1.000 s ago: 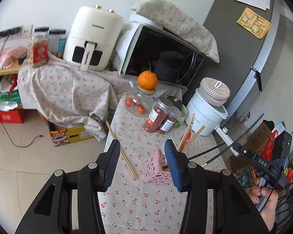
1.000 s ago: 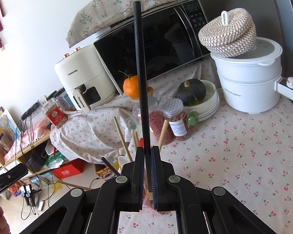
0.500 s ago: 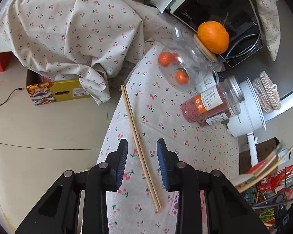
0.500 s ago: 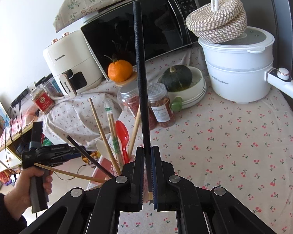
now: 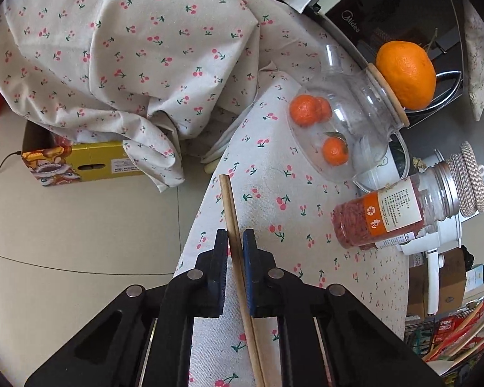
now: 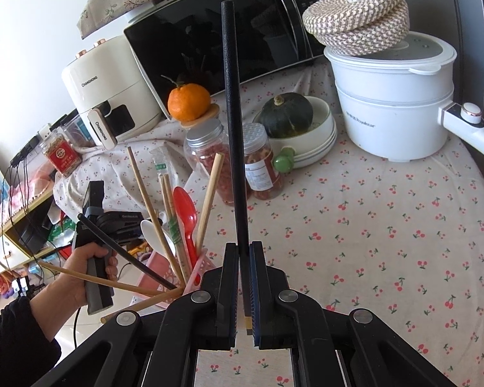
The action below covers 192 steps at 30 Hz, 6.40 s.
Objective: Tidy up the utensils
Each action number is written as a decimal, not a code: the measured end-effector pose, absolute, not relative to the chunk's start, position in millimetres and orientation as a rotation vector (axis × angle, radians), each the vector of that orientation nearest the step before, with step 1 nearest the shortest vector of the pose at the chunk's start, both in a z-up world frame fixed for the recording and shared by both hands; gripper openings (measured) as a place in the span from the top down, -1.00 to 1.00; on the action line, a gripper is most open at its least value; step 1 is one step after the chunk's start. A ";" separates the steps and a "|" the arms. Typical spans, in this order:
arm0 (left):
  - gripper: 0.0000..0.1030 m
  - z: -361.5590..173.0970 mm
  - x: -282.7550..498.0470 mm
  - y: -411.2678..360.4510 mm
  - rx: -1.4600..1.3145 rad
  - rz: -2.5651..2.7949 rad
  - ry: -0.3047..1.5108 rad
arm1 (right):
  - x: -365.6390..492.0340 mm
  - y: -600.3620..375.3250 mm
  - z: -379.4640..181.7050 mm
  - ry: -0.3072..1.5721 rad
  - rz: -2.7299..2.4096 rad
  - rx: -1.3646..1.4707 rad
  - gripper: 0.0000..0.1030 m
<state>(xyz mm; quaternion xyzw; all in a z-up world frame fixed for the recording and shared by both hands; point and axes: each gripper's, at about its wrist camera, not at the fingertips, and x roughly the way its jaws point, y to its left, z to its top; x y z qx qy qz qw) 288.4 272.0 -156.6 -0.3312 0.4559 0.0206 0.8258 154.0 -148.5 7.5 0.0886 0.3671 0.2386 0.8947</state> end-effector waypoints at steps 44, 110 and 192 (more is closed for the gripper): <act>0.90 65.7 163.8 121.2 -0.065 -0.515 0.299 | 124.0 -145.8 43.6 0.581 0.539 0.235 0.90; -1.00 16.9 -4.9 15.5 -0.069 -0.020 0.658 | 17.3 -217.7 10.4 0.607 0.065 -0.050 -1.00; -1.00 11.9 -16.6 -10.3 0.007 -0.073 0.689 | 15.5 -203.6 3.9 0.611 0.066 -0.050 -1.00</act>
